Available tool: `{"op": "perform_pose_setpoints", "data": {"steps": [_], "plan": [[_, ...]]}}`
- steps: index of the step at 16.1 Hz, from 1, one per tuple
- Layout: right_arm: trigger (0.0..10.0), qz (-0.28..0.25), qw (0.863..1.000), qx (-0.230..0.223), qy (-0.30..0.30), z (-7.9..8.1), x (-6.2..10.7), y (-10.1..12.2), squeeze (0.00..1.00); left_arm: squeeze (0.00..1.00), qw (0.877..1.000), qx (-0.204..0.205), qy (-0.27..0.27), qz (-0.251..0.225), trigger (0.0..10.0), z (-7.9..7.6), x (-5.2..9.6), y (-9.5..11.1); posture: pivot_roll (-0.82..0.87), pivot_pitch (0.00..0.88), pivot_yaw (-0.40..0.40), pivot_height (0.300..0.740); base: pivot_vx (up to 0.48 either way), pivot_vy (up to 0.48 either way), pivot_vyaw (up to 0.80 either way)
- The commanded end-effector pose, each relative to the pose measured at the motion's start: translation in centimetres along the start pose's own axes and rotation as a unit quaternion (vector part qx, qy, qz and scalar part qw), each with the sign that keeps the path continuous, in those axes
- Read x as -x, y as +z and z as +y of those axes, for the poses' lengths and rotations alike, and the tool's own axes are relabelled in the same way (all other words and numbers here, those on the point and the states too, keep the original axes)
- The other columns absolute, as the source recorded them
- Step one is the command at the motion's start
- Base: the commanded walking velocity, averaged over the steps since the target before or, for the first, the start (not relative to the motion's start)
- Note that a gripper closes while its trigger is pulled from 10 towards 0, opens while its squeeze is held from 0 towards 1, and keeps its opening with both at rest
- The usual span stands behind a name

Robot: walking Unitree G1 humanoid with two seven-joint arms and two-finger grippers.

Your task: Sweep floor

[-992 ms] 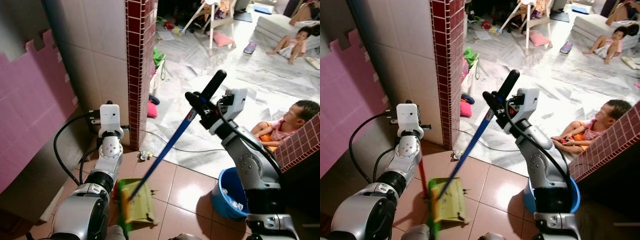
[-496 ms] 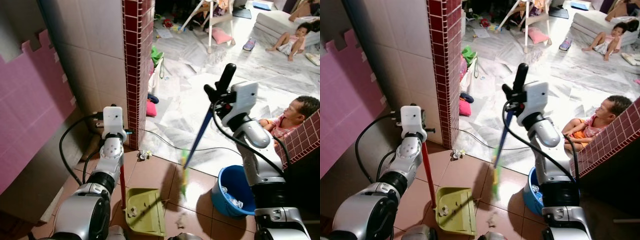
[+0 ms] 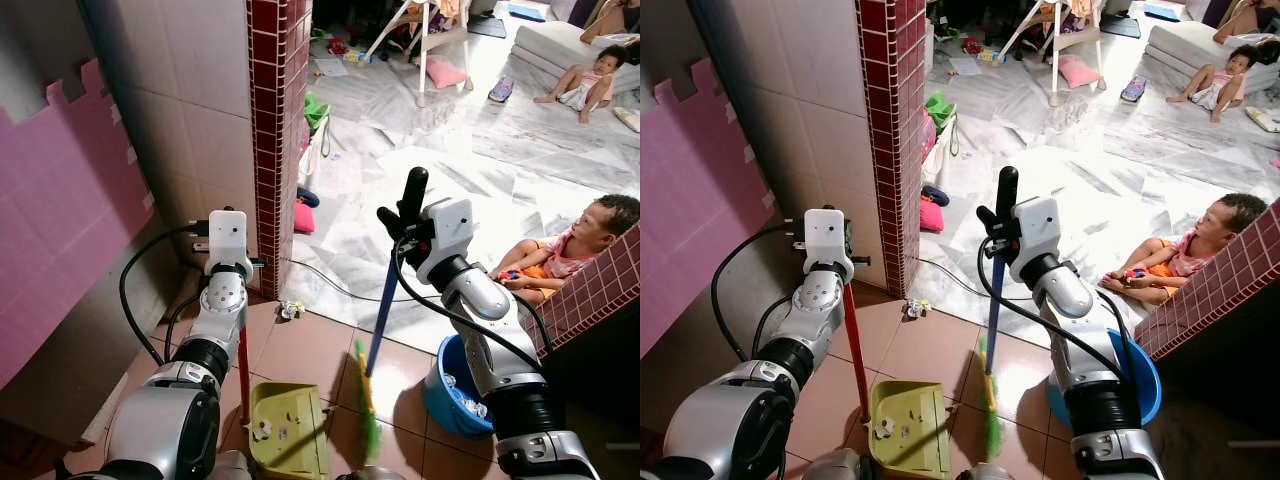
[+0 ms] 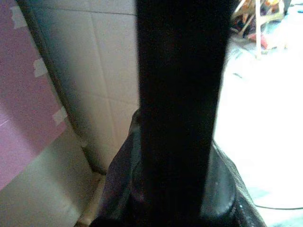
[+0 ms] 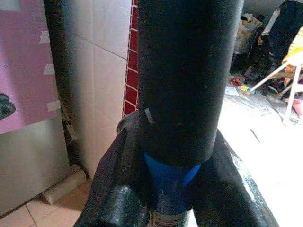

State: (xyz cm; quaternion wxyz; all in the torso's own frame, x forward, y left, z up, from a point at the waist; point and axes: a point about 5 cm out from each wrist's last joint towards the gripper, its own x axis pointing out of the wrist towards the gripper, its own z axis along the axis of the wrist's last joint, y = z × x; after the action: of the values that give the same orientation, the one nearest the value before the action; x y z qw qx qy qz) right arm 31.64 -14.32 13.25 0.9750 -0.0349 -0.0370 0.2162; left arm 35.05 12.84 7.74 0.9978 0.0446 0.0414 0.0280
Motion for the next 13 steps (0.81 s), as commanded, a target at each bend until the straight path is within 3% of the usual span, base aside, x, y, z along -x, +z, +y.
{"op": "perform_pose_setpoints", "data": {"steps": [1,7,13], "plan": [[10.0,-0.022,1.000,0.010,0.008,0.5,-0.1,0.6,0.00,0.00,0.999,0.011,-0.013,-0.030,10.0,-0.4,-0.5,1.5,-0.09,0.000,-0.047,0.740,0.000,0.000,0.00],[10.0,-0.020,0.999,0.022,0.016,0.7,-0.1,0.4,0.00,0.00,0.995,0.044,0.012,-0.092,10.0,0.8,-1.3,4.3,-0.09,0.000,-0.051,0.740,0.000,0.000,0.00],[10.0,-0.021,0.999,0.029,0.020,1.0,0.0,0.2,0.00,0.00,0.996,0.010,0.030,-0.089,10.0,2.7,-1.4,4.1,-0.09,0.000,-0.054,0.740,0.000,0.000,0.00]]}}
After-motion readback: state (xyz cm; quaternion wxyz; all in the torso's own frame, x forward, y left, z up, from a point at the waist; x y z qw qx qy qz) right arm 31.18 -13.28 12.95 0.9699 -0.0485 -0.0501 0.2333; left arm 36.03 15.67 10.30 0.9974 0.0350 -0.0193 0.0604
